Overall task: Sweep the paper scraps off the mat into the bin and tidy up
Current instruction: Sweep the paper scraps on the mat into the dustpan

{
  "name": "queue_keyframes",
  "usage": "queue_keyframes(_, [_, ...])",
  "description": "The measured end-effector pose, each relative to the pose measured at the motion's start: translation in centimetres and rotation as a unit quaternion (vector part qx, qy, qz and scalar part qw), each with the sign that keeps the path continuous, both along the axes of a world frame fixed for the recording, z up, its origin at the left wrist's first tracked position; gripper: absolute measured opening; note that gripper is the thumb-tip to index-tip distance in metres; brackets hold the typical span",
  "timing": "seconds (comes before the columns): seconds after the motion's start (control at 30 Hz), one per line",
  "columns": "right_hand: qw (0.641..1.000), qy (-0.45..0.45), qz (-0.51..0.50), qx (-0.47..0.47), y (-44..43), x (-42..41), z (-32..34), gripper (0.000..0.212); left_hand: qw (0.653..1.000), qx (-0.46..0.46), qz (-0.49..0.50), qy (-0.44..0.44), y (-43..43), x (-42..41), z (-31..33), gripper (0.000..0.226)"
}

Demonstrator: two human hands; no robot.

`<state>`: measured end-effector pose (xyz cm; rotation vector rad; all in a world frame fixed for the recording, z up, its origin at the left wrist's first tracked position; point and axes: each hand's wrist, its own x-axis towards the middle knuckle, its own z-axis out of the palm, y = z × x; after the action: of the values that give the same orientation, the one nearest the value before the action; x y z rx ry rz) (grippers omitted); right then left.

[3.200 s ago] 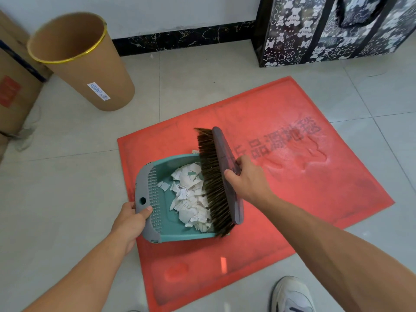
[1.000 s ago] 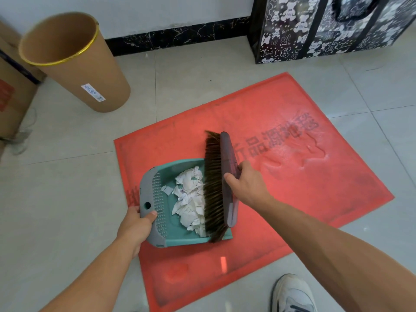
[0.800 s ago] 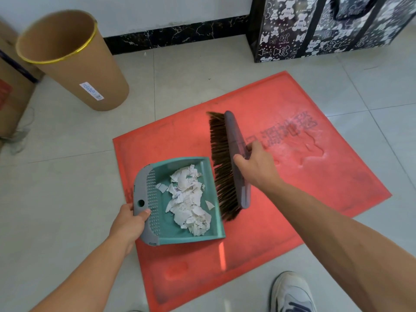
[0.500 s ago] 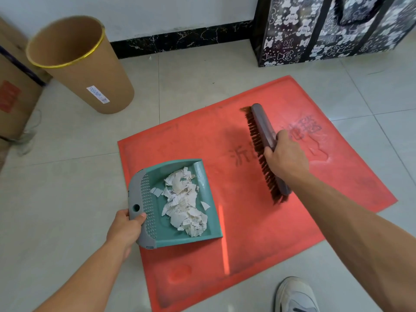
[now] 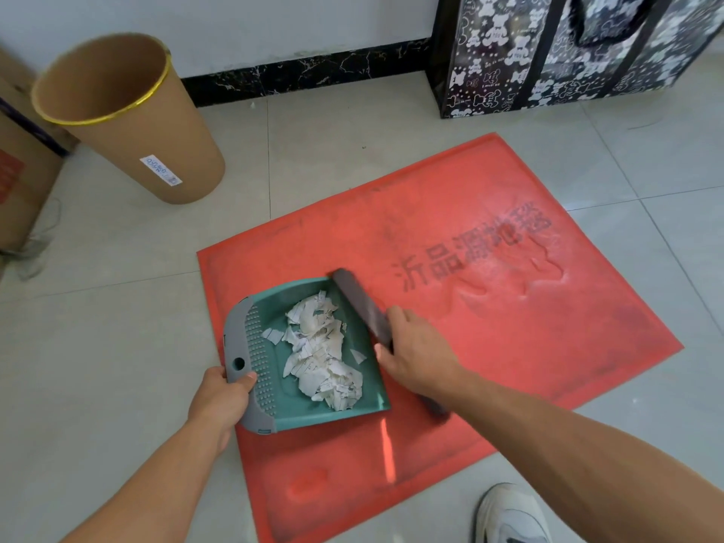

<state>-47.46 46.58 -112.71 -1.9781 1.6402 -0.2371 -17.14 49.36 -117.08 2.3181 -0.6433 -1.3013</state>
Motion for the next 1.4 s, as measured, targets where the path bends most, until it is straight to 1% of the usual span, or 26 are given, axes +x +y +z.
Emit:
queue_keyframes(0.07, [1.0,-0.022,0.016,0.008,0.1,0.6,0.3,0.027,1.0,-0.003,0.001,-0.001,-0.1,0.0,0.0,0.036])
queue_keyframes(0.2, [0.999,-0.048,-0.017,-0.002,-1.9,-0.1,1.9,0.027,1.0,-0.008,0.003,-0.003,0.0,0.0,0.3,0.039])
queue_keyframes(0.27, [0.996,-0.053,-0.067,-0.023,-3.4,-1.2,2.8,0.027,1.0,-0.002,-0.007,-0.014,0.0,0.7,0.3,0.039])
queue_keyframes(0.37, [0.98,-0.066,-0.181,-0.044,-5.3,-3.5,3.3,0.03,0.999,-0.001,-0.025,-0.02,0.0,2.5,0.4,0.04])
queue_keyframes(0.43, [0.976,-0.056,-0.207,-0.042,-6.2,-4.9,3.3,0.03,1.0,-0.006,-0.023,-0.009,0.0,3.5,1.1,0.038])
queue_keyframes(0.6, [0.975,-0.003,-0.216,-0.05,-7.4,-7.4,3.5,0.03,0.998,-0.046,0.037,0.015,-0.1,4.7,4.0,0.034])
queue_keyframes(0.7, [0.98,0.031,-0.196,-0.035,-8.2,-7.7,4.0,0.029,0.996,-0.062,0.066,0.018,-0.6,5.8,5.8,0.034])
queue_keyframes(0.83, [0.985,0.064,-0.157,-0.031,-10.0,-6.8,6.1,0.029,0.989,-0.097,0.104,0.031,-2.2,6.3,8.6,0.035])
queue_keyframes(0.9, [0.985,0.07,-0.155,-0.031,-10.7,-5.9,7.9,0.029,0.985,-0.114,0.121,0.045,-2.9,6.0,10.3,0.035])
queue_keyframes(1.0, [0.982,0.042,-0.184,-0.028,-11.3,-4.4,11.5,0.029,0.979,-0.125,0.146,0.072,-3.5,5.1,13.5,0.034])
queue_keyframes(1.17, [0.972,0.016,-0.236,-0.004,-12.3,-3.8,22.0,0.027,0.97,-0.13,0.174,0.107,-3.3,3.8,21.9,0.033])
queue_keyframes(1.3, [0.963,0.004,-0.27,0.014,-12.3,-4.8,29.8,0.024,0.978,-0.105,0.156,0.085,-2.2,3.8,27.7,0.037])
queue_keyframes(1.4, [0.953,0.011,-0.3,0.035,-10.9,-6.4,31.1,0.018,0.986,-0.08,0.122,0.08,-1.6,2.7,29.1,0.04])
